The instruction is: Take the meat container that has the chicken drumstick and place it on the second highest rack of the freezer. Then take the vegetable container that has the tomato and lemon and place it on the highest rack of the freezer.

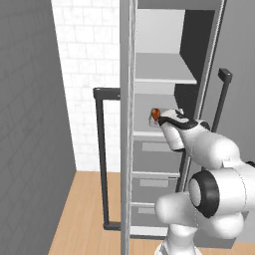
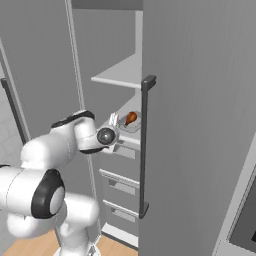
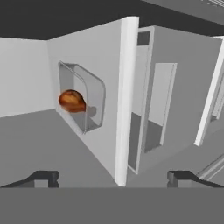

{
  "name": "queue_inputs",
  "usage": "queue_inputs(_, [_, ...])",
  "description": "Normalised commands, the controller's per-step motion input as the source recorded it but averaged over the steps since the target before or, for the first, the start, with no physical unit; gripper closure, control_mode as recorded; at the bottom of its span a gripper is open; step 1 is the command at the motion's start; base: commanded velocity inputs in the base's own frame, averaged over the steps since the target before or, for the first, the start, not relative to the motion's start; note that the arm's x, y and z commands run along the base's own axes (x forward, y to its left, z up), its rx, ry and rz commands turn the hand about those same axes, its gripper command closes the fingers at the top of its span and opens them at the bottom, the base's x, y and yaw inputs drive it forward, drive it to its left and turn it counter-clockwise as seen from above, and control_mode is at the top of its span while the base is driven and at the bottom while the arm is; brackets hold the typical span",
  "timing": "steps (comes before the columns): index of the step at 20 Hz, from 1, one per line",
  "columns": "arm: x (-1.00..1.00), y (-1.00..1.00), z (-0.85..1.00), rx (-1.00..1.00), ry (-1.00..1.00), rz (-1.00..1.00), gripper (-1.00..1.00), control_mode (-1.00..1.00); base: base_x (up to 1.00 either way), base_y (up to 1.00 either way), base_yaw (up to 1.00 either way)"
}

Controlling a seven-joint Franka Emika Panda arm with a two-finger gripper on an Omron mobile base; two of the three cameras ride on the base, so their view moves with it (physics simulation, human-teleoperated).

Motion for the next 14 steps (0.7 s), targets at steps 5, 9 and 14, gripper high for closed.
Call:
queue_inputs(5, [-0.49,0.13,1.00,-0.01,-0.02,0.00,-1.00,-1.00,0.00,0.00,0.00])
queue_inputs(9, [-0.58,0.17,1.00,-0.02,-0.01,0.00,-1.00,-1.00,0.00,0.00,0.00])
queue_inputs(14, [-0.71,0.01,1.00,0.00,-0.01,0.00,-1.00,-1.00,0.00,0.00,0.00])
